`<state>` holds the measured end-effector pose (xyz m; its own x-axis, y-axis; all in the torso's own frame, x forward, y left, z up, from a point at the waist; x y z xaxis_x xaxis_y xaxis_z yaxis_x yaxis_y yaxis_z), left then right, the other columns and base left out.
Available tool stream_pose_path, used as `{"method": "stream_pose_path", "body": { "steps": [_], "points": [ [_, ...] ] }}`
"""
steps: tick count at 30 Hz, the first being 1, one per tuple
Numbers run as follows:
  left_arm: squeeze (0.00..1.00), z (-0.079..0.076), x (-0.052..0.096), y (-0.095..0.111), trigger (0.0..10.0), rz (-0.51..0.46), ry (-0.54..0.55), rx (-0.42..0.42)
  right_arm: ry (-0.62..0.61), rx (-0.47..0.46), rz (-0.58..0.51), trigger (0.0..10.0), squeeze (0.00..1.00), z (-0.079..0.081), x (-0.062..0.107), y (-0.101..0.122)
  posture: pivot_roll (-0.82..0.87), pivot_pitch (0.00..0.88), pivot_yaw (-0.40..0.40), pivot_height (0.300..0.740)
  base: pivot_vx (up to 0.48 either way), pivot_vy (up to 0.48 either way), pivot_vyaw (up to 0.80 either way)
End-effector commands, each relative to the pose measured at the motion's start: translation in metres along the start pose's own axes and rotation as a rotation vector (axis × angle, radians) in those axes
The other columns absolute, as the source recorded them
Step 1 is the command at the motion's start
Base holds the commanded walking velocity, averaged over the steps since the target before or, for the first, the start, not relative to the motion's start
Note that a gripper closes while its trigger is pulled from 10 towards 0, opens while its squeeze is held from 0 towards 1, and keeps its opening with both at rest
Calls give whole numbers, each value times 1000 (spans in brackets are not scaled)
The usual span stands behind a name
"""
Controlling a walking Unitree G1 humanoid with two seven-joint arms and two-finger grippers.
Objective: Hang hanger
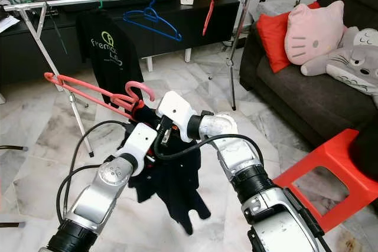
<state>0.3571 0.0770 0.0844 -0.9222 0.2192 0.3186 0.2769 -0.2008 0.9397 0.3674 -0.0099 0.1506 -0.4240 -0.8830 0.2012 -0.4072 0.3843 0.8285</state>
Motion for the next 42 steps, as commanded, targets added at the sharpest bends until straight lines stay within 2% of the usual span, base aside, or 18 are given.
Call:
{"method": "stream_pose_path", "body": {
  "steps": [1,4,15,17,24,27,31,32,36,38,42],
  "points": [
    [0,10,-2,2,10000,2,58,-28,-6,29,-32,10000,0,-4,0,12,-116,33,-48,740,0,0,0],
    [0,18,-3,2,10000,0,115,-74,-5,28,-35,10000,0,-4,-1,13,-116,34,-48,740,0,0,0],
    [0,36,-1,2,10000,-7,209,-194,-1,28,-30,10000,0,-3,0,11,-116,36,-49,740,0,0,0],
    [0,51,1,2,10000,-10,248,-253,1,28,-26,10000,0,-3,1,10,-115,37,-50,740,0,0,0],
    [0,73,4,2,10000,-8,303,-343,5,27,-24,10000,0,-2,0,9,-112,38,-50,740,0,0,0],
    [0,73,4,1,10000,-7,300,-344,8,27,-26,10000,0,-1,0,10,-112,38,-51,740,0,0,0],
    [0,62,3,-4,10000,9,232,-344,13,29,-26,10000,0,0,0,10,-112,38,-51,740,0,0,0],
    [0,53,4,-9,10000,28,177,-341,20,31,-25,10000,0,2,0,9,-114,38,-51,740,0,0,0],
    [0,46,8,-18,10000,61,102,-350,39,37,-21,10000,0,5,2,8,-115,39,-52,740,0,0,0],
    [0,48,11,-24,10000,83,71,-378,48,40,-18,10000,0,6,4,7,-111,40,-53,740,0,0,0],
    [0,64,17,-32,10000,111,98,-392,52,46,-21,10000,0,6,4,8,-111,39,-52,740,0,0,0]
  ]
}}
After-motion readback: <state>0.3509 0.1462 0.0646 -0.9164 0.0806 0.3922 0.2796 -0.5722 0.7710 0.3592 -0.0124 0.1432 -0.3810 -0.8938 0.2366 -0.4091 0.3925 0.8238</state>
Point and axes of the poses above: a point about 5 cm out from each wrist's last joint towards the gripper, its own x axis pointing back from the gripper into the wrist, its own y axis along the axis of the wrist's last joint, z = x × y, the point moved 6 cm from there along -x, pointing out of the wrist towards the gripper, and after that the axes turned 15 degrees about x, right-handed, at the moved point
